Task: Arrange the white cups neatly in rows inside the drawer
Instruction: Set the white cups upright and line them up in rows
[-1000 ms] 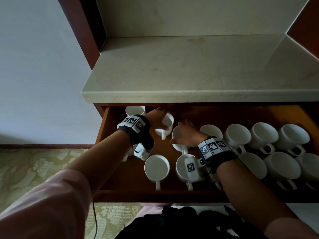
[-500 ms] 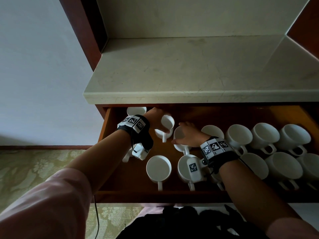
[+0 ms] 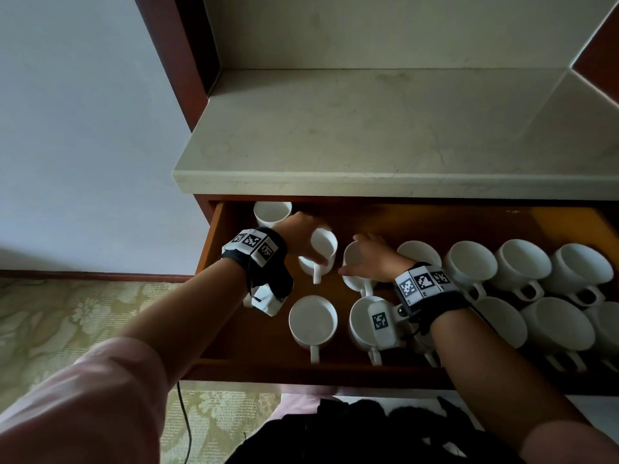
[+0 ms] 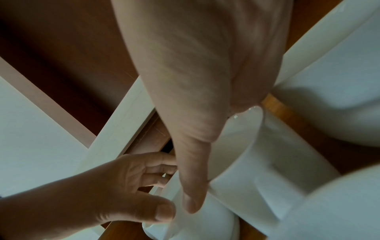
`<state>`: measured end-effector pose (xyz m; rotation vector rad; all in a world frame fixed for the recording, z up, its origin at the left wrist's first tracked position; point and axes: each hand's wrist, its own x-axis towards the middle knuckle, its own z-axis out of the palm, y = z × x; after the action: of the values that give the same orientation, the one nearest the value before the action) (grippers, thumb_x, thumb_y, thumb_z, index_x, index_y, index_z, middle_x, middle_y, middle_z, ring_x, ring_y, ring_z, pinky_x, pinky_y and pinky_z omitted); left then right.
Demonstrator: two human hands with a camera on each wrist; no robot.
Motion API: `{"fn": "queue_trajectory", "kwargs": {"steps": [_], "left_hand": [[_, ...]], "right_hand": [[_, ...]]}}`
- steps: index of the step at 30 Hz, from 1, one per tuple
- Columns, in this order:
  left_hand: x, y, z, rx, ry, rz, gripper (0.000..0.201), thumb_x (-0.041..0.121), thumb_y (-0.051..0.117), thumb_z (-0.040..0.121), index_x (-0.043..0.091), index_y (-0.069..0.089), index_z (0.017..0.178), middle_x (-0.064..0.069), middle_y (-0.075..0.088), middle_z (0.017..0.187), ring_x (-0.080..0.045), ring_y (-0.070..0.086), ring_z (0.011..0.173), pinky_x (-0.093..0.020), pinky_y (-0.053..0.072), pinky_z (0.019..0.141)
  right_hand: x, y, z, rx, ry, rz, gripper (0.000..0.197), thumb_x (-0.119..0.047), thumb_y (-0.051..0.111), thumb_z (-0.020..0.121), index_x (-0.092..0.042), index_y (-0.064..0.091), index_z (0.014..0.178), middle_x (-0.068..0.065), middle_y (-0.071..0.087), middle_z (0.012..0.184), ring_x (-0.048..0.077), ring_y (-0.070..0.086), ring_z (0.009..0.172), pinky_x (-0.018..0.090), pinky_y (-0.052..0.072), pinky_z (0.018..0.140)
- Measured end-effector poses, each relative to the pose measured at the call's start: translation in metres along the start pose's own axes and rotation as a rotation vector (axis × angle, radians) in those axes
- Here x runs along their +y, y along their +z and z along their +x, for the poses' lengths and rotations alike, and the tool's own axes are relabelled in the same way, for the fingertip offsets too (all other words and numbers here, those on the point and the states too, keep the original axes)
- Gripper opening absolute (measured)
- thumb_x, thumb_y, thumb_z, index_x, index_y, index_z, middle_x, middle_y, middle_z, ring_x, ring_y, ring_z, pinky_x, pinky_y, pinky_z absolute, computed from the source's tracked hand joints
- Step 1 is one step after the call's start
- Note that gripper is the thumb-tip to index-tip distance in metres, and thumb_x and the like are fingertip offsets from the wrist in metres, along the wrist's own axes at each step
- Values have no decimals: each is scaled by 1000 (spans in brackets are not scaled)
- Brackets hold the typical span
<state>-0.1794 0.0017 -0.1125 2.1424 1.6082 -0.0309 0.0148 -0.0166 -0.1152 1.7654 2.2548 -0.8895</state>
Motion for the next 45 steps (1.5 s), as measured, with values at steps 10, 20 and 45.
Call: {"fn": "queue_trajectory", "kwargs": {"steps": [10, 20, 45], "left_hand": [[-9, 8, -6, 18, 26, 46, 82, 58, 81, 58, 27, 54, 129, 1, 60, 126, -17, 56, 115, -39, 51, 92], [-11, 9, -9, 35, 57, 25, 79, 54, 81, 60, 24, 56, 128, 1, 62, 123, -16, 58, 112, -38, 53, 90], [-10, 13, -19, 7, 65, 57, 81, 59, 78, 59, 23, 56, 128, 1, 65, 119, -16, 61, 107, -36, 54, 87]], "right_hand": [[-1, 2, 0, 8, 23, 30, 90, -49, 68, 80, -15, 22, 149, 8, 20, 155, 27, 17, 143, 40, 24, 112], [2, 3, -1, 37, -6, 83, 89, -48, 71, 78, -15, 26, 147, 7, 25, 152, 25, 23, 140, 40, 28, 112], [7, 4, 3, 44, -38, 93, 90, -49, 72, 77, -14, 28, 147, 7, 28, 149, 26, 28, 137, 43, 32, 110]]}}
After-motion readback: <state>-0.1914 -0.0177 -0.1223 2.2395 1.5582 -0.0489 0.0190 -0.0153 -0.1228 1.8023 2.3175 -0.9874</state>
